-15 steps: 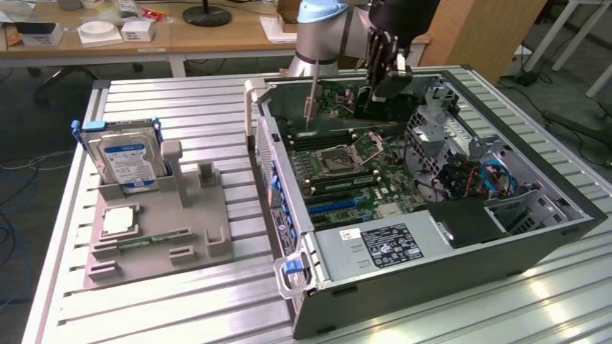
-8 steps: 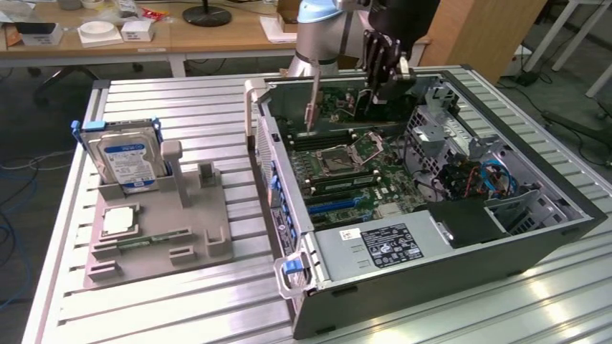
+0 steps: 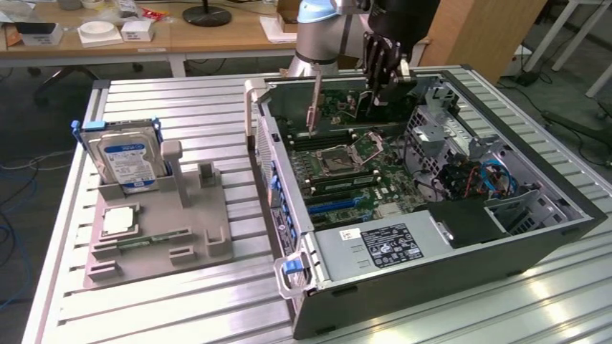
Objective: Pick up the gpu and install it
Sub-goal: 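Insert the gpu into the slot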
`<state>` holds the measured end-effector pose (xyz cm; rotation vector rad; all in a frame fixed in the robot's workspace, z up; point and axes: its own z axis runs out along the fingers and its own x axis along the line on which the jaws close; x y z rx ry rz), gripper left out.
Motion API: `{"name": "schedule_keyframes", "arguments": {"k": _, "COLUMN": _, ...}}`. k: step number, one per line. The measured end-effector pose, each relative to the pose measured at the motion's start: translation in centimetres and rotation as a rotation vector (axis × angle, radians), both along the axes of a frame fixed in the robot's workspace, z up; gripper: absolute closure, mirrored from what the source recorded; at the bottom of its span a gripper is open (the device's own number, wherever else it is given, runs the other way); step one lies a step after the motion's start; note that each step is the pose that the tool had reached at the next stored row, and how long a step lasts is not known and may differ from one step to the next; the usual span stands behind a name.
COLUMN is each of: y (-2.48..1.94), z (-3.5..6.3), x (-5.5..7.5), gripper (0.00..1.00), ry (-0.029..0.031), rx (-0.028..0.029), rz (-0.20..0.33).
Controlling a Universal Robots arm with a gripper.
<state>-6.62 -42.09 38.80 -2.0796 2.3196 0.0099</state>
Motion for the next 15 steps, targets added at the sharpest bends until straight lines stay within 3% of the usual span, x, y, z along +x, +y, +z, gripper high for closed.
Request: {"name": "schedule_keyframes", "arguments": {"k": 15, "y": 0.04, "z": -0.03, "x": -0.02, "gripper": 0.73, "ry": 0.0000, "rx": -0.0001, "rz": 0.016}}
